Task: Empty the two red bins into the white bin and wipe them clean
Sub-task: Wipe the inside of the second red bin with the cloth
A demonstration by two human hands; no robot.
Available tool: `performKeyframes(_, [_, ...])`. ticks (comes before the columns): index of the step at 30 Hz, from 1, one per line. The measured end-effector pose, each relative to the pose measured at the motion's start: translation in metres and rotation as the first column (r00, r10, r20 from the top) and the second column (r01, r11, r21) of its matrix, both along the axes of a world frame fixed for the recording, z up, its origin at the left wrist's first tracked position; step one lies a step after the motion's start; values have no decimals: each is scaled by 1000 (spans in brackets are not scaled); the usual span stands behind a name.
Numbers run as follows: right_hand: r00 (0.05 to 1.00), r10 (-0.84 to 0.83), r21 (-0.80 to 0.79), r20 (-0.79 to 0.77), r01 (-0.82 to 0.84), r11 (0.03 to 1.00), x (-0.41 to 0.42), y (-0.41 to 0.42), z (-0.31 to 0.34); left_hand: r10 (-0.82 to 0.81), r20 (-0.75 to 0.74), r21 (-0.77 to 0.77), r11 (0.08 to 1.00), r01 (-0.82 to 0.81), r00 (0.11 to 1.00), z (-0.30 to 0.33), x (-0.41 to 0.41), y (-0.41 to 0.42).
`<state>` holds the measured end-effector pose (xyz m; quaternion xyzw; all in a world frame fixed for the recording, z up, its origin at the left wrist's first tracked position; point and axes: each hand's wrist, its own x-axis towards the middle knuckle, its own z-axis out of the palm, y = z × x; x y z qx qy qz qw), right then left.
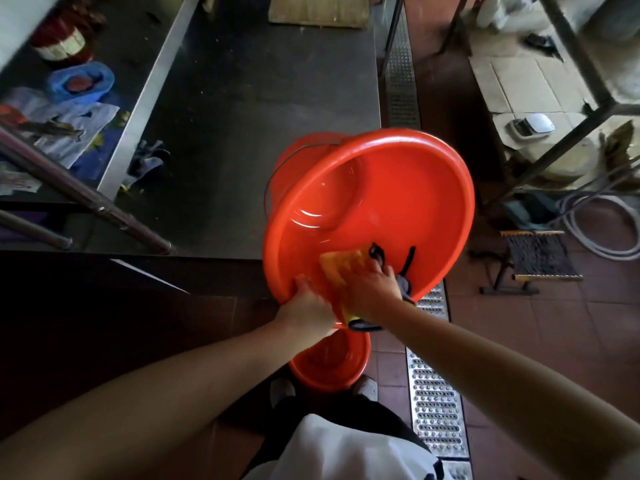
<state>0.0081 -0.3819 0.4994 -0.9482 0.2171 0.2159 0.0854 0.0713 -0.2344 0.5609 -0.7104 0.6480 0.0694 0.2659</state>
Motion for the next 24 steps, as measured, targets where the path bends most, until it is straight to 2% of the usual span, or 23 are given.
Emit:
performKeyframes(2, [990, 141, 52, 18, -142, 989, -5, 4, -7, 16, 44, 38, 999, -17, 999, -2, 1, 2])
performKeyframes(4, [975, 224, -36, 12, -223, 974, -5, -27, -10, 6, 91, 62, 998, -11, 996, -2, 1, 5])
performKeyframes(6, [988, 153, -160, -38, -157, 975, -1, -59, -10, -25, 129, 76, 997, 15, 991, -5, -1, 4])
performKeyframes(8, [996, 55, -216, -77, -70, 974, 8, -63, -13, -62, 172, 80, 996, 49, 983, -8, -5, -3])
performKeyframes(11, [995, 58, -84, -77, -64, 994, 20, -30, -24, -62, 185, 97, 994, 44, 981, -15, -6, -7])
performKeyframes(13, [983, 179, 1, -39, -179, 984, 17, -25, -30, -39, 209, 100, 995, 18, 977, -17, -4, -1])
performKeyframes(15, [964, 262, -15, -35, -263, 965, 17, -48, -31, -38, 240, 126, 992, 8, 970, -14, -1, 4])
performKeyframes(17, [977, 207, -127, -60, -213, 969, 24, -74, -32, -19, 278, 135, 991, -19, 960, -8, -1, 2])
performKeyframes(19, [996, 67, -190, -57, -77, 979, 37, -76, -33, -30, 262, 113, 994, 0, 965, -9, -5, -6])
performKeyframes(21, [999, -7, -101, -45, 3, 995, 50, -53, -38, -49, 253, 106, 994, 22, 966, -15, -9, -13])
performKeyframes(24, [996, 88, 47, -15, -87, 995, 52, -33, -48, -45, 254, 118, 993, 16, 966, -19, -3, -7])
